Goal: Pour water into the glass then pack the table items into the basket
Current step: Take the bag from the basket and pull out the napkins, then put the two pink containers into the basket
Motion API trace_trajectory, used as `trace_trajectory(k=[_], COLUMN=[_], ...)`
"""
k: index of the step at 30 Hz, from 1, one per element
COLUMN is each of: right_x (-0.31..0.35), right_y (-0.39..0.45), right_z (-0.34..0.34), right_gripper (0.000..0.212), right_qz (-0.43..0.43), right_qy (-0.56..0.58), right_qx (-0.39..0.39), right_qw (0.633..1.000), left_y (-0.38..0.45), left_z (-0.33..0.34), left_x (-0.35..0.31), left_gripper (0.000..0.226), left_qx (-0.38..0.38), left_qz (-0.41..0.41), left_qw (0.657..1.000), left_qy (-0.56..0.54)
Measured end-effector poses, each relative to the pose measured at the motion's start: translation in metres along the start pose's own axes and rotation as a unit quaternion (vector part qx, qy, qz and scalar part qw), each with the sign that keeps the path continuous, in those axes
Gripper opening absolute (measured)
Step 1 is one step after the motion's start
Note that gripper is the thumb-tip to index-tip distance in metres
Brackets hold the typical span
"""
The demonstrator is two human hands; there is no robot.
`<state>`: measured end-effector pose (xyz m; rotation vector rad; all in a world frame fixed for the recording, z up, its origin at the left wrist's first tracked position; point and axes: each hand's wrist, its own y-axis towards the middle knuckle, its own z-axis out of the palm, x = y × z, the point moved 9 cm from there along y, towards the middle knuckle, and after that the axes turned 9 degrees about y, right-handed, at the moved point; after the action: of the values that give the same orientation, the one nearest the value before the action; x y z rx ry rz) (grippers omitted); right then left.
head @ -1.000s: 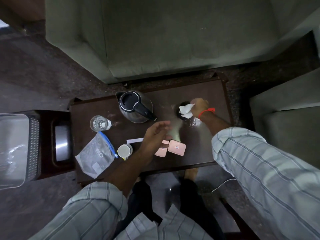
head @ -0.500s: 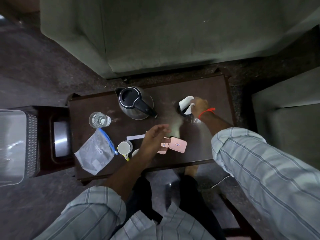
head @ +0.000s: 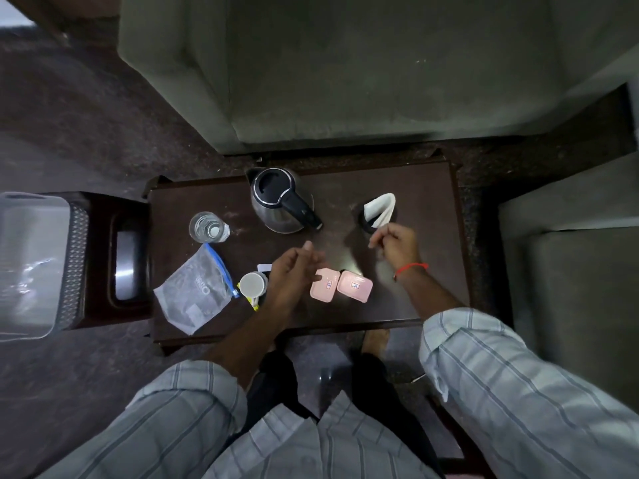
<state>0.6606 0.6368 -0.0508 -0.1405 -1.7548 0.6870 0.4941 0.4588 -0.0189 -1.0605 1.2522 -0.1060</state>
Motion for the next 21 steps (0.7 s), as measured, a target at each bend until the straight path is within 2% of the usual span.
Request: trace_trajectory(k=[1, 3, 5, 6, 9, 12, 14, 16, 19, 21], right_x=[-0.008, -0.024, -0.035, -0.041, -0.052, -0.063, -0.079, -0.104, -0.107, -0.123], right_y=[-0.013, -0.038, -0.058, -0.067, -0.081, -0.084, -0.085, -0.074, -0.068, -0.058], right_z=[0.009, 0.029, 0.045, 0.051, 0.052, 0.042, 0.033, 0.023, 0.021, 0.021], right_gripper=[0.036, 0.033, 0.034, 0.037, 0.040, 0.035, 0.025, 0.005, 0.030, 0.048], right_qz=[0.046, 0.137, 0.196, 0.212, 0.183, 0.121, 0.124, 0.121, 0.086, 0.074], right_qy=[0.097, 0.261, 0.334, 0.336, 0.255, 0.099, -0.004, -0.109, -0.229, -0.315], right_qx=[0.012, 0.041, 0.073, 0.083, 0.081, 0.066, 0.058, 0.052, 0.088, 0.112], right_qw=[0.994, 0.955, 0.919, 0.914, 0.946, 0.985, 0.991, 0.985, 0.966, 0.939], left_y=[-0.004, -0.012, -0.022, -0.026, -0.032, -0.028, -0.020, -0.001, 0.007, 0.023], left_z=[-0.008, -0.025, -0.042, -0.050, -0.061, -0.060, -0.055, -0.039, -0.030, -0.013], left_x=[-0.002, -0.005, -0.003, 0.000, 0.015, 0.039, 0.051, 0.071, 0.069, 0.079], left_gripper=[0.021, 0.011, 0.020, 0.021, 0.018, 0.017, 0.019, 0.020, 0.023, 0.030], left_qx=[-0.018, -0.052, -0.077, -0.084, -0.082, -0.081, -0.079, -0.068, -0.072, -0.057], left_qz=[0.011, 0.039, 0.048, 0.046, 0.032, 0.012, 0.018, 0.030, 0.074, 0.107], left_qw=[1.000, 0.998, 0.996, 0.995, 0.995, 0.993, 0.984, 0.967, 0.945, 0.933], left_qy=[-0.003, 0.000, 0.022, 0.027, 0.049, 0.082, 0.157, 0.244, 0.312, 0.338])
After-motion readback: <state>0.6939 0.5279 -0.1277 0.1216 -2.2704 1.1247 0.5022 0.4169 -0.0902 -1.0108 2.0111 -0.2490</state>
